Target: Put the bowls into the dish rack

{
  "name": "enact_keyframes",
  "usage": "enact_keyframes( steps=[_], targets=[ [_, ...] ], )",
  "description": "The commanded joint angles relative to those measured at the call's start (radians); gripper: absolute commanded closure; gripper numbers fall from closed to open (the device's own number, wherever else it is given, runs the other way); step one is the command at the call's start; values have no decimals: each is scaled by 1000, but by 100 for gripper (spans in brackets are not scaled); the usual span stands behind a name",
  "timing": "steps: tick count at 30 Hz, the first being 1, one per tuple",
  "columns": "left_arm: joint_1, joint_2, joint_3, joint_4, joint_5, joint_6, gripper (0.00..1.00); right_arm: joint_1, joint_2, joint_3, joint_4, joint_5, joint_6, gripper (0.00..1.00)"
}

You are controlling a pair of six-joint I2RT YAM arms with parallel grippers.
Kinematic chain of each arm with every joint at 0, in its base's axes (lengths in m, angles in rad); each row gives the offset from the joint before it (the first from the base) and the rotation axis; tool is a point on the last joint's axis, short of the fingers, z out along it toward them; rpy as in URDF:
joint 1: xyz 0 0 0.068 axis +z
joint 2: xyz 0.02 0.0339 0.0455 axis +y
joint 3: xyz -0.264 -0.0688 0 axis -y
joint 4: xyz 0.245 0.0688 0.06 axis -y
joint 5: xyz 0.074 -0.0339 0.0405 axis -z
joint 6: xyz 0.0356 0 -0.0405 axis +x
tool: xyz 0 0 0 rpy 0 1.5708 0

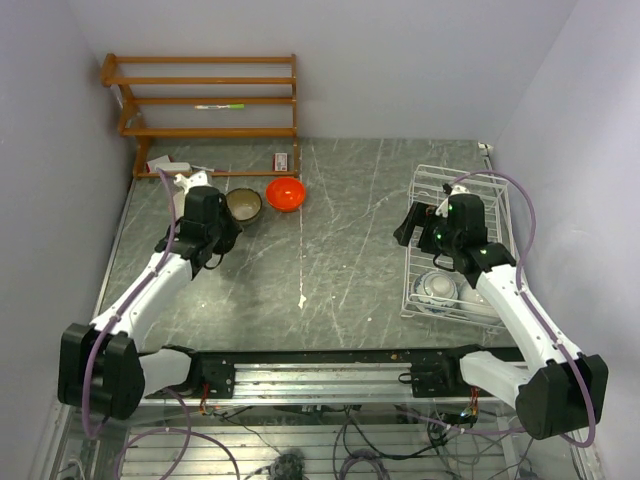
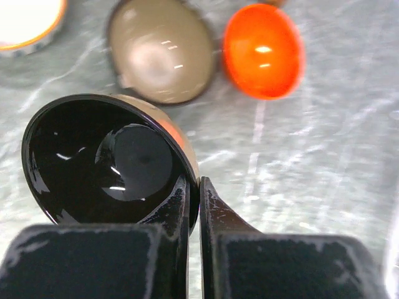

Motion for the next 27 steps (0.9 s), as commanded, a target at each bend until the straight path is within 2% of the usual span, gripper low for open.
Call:
enact_keyframes(
  steps=[1,6,11,17,22,26,27],
  targets=[
    [-20,-83,71,187,229,-120,93,3,-47,-10,32,-76,-22,9],
    [-58,-124,65,365,352,-253,93,3,-96,-2,37,-135,-20,9],
    [-82,-132,96,581,478,-394,93,2,-127,-34,130,-318,41,10],
    [-92,-135,138,873,584,-605,93,2,-167,-63,341,-549,160,10],
    [-95,-139,131,1128,602,-794,93,1,-182,-82,518,-676,288,11],
    [-106,-132,143,1279,588,-910,93,1,-197,-116,739,-733,445,12],
    [-111,-125,147,1311,582,-938,93,1,-200,-128,838,-738,498,12]
  ],
)
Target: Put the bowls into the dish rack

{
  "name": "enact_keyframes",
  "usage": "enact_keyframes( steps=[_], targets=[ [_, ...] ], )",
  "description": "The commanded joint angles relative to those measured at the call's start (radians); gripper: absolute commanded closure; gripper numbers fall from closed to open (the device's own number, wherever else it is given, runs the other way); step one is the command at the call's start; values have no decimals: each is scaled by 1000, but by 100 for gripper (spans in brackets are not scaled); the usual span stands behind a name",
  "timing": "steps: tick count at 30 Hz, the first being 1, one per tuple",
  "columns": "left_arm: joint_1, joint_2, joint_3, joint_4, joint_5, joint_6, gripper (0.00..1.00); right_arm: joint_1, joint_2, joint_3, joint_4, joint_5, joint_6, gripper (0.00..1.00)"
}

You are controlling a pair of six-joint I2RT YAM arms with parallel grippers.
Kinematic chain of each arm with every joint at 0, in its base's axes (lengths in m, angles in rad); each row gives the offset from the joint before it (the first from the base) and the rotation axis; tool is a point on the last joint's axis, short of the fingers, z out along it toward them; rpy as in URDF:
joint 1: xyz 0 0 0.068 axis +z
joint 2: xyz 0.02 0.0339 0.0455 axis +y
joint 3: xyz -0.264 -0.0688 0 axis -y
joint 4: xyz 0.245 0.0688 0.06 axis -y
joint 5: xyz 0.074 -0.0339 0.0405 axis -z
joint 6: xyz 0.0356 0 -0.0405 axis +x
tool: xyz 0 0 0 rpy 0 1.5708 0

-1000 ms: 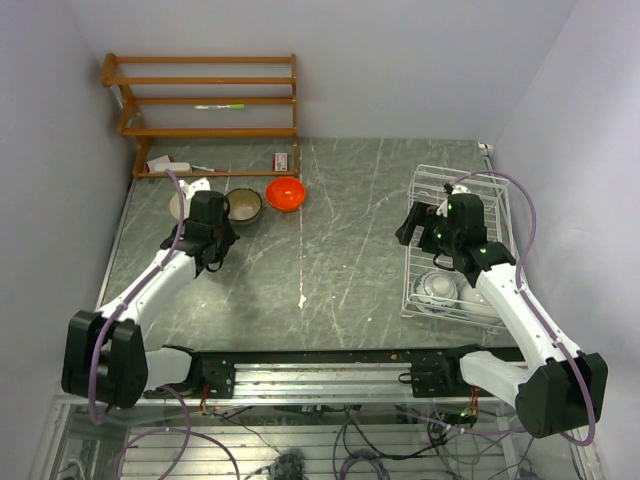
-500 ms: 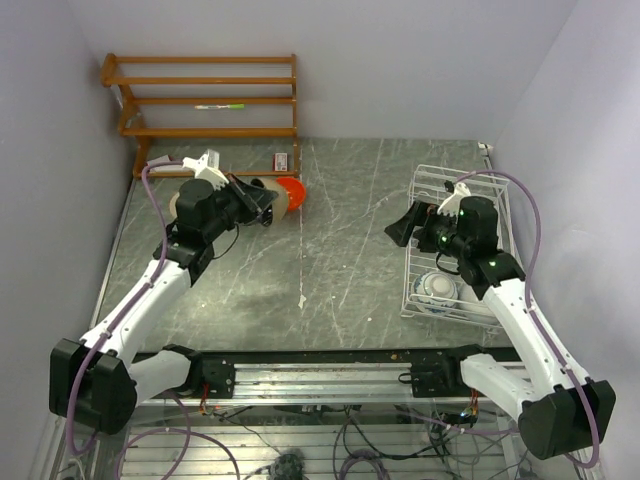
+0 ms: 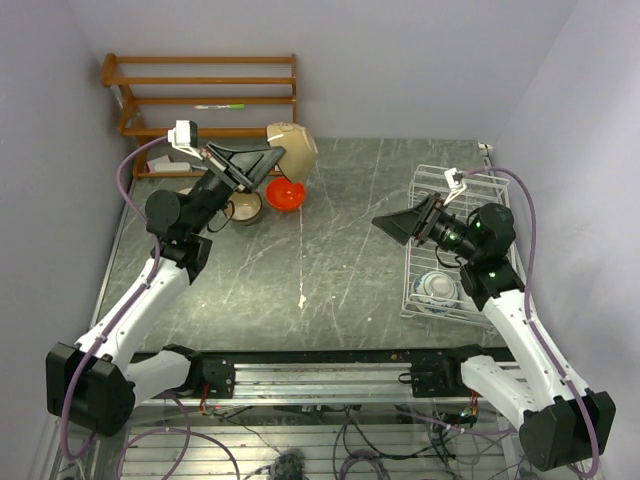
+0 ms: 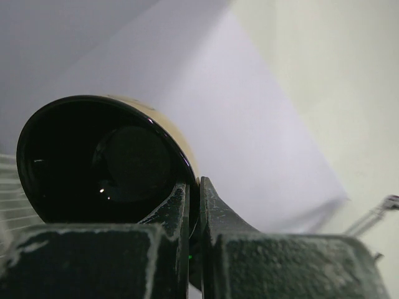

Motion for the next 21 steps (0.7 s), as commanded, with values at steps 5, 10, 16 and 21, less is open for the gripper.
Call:
enact_keyframes(
  steps=[5,10,16,21],
  targets=[
    [-82,15,66,450,-40,-215,93,4,-7,-146,839,-55,553,11],
    [-176,81,60,563,-95,-217,93,3,78,-229,1300,62,837,7],
    [-288,221,111,735,-144,-210,93,5,91,-233,1406,161,889,5],
    [-387,385,206,821,-162,-201,93,6,82,-259,1424,196,899,6]
  ],
)
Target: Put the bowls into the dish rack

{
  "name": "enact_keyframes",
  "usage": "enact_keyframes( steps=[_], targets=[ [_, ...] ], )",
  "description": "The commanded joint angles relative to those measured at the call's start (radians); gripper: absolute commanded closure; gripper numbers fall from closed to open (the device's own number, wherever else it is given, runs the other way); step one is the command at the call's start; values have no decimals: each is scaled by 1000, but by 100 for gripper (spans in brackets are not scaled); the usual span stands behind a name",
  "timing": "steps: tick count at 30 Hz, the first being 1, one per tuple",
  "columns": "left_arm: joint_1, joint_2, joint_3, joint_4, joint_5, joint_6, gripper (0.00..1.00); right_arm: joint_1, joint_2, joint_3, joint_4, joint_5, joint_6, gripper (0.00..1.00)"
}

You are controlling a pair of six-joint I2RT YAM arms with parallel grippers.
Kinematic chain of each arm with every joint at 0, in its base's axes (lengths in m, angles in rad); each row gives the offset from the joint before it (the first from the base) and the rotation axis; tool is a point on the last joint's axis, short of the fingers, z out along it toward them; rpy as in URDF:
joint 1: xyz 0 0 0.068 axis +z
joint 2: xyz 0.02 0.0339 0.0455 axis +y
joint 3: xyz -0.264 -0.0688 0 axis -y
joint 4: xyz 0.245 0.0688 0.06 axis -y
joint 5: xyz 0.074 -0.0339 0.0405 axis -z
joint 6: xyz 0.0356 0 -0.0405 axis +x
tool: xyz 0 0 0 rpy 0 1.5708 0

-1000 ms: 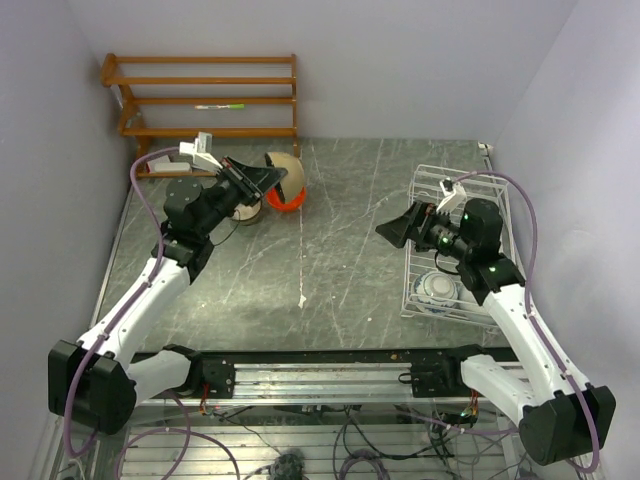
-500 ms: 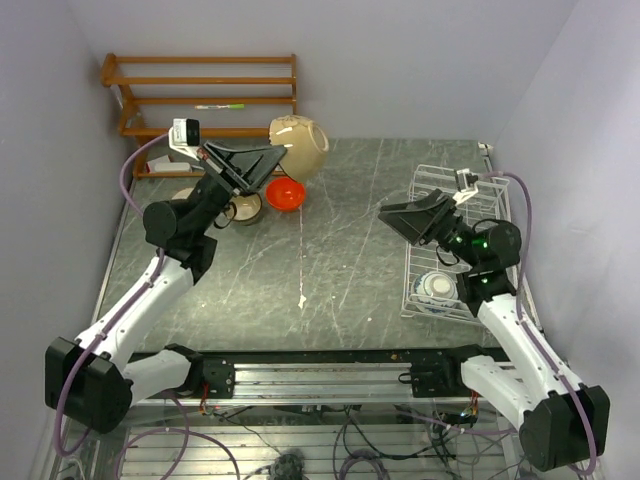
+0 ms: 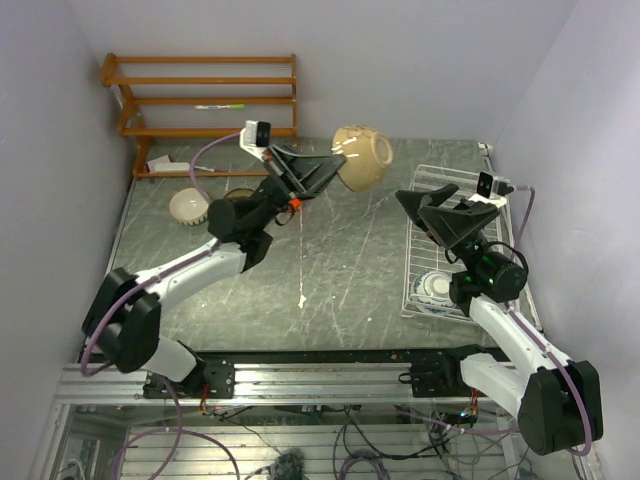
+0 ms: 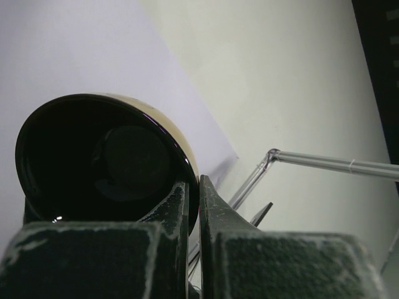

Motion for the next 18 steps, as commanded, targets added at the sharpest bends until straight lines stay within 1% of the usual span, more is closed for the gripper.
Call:
enact_keyframes(
  steps=[1,5,7,13,16,18],
  targets=[
    [-74,110,125,280,-77,1,93,5,-9,-38,115,62,52,6],
    [-102,235,211,384,-104,-50,93,6,17,-105,204,88,98,8],
    [-110,273,245,398,-112,-61,93,5,34,-133,255,101,117,8],
    [-135,308,318,398,-105,-37,93,3,106,-141,386,137,127,9],
    [-144,313,335,397,-110,-45,93,3,142,-123,398,157,120,10],
    [-151,321,339,398,-115,-55,93,3,146,-104,398,168,86,10]
  ],
)
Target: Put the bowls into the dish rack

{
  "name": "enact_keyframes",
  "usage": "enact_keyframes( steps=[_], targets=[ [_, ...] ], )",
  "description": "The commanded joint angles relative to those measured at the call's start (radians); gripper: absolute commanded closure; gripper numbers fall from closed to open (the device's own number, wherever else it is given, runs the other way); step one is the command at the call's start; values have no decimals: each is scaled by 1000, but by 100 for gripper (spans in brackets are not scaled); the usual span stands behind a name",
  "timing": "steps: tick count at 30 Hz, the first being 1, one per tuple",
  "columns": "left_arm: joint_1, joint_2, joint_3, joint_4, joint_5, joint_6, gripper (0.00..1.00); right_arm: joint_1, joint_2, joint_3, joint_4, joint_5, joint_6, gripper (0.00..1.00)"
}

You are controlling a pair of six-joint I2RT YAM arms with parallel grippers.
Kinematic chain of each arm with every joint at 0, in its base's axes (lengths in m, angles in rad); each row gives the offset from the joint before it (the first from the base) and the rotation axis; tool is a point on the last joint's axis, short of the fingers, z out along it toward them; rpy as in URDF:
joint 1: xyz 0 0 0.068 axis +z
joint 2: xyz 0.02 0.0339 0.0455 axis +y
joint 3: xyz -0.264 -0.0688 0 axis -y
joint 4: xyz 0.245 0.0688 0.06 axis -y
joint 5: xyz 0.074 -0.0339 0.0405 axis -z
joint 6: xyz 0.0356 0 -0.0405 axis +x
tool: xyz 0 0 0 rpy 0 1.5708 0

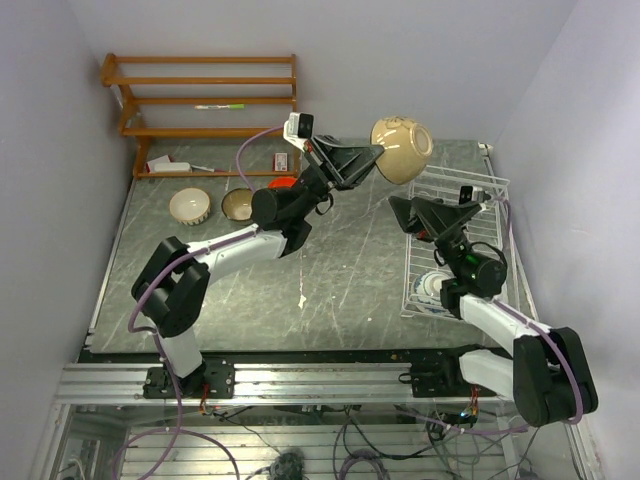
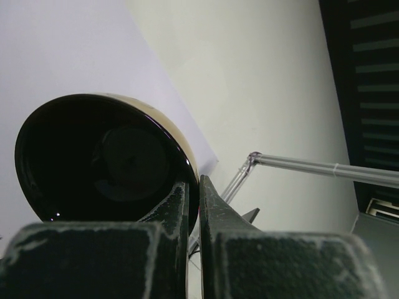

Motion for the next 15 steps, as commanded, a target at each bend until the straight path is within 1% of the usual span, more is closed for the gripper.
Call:
enact_keyframes(
  steps=[1,10,15],
  targets=[
    [-27,-17,61,261,-54,-9,93,2,12,53,289,49,-46,10],
    [-42,-14,75,261,-55,-28,93,2,60,208,292,91,-70,13],
    [-42,-21,79,261,-59,-43,93,3,53,257,292,113,-87,15]
  ],
)
